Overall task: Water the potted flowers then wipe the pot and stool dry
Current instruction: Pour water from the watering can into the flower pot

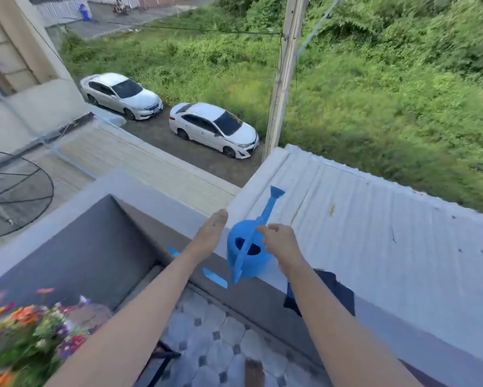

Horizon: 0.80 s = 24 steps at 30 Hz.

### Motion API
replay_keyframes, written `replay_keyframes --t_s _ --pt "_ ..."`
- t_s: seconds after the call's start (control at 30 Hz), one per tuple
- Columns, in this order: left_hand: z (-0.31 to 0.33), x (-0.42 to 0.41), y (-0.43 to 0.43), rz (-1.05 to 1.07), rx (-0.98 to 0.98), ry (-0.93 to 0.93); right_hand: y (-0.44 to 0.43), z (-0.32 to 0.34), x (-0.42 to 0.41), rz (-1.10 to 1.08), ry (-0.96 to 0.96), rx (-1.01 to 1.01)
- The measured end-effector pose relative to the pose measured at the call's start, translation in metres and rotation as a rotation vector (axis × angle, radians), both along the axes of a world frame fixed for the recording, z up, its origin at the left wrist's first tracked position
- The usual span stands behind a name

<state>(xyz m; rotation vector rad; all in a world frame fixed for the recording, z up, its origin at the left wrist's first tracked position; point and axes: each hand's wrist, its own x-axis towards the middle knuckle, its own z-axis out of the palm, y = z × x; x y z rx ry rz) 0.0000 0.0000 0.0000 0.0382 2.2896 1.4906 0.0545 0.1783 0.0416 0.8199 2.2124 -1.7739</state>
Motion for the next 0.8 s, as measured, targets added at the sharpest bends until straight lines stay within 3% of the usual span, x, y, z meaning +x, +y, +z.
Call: replay_keyframes --t_s 0.23,0.4,0.57,0.8 --pt "-0.068 -0.01 0.029 0.062 0.049 -0.157 -0.016 -0.032 -0.012 -0.084 -0.061 -0.34" --pt "-0.065 -0.005 0.028 0.162 0.137 -0.123 -0.019 -0.029 -0.023 0.028 -0.049 -0.3" --pt "-0.053 0.022 -0.003 0.321 0.272 -0.101 -0.048 0.013 -0.035 0.289 -0.039 -0.315" --pt "-0.006 0.066 -0.068 0.64 0.441 0.119 -0.118 0.07 -0.032 0.556 -0.014 -0.284"
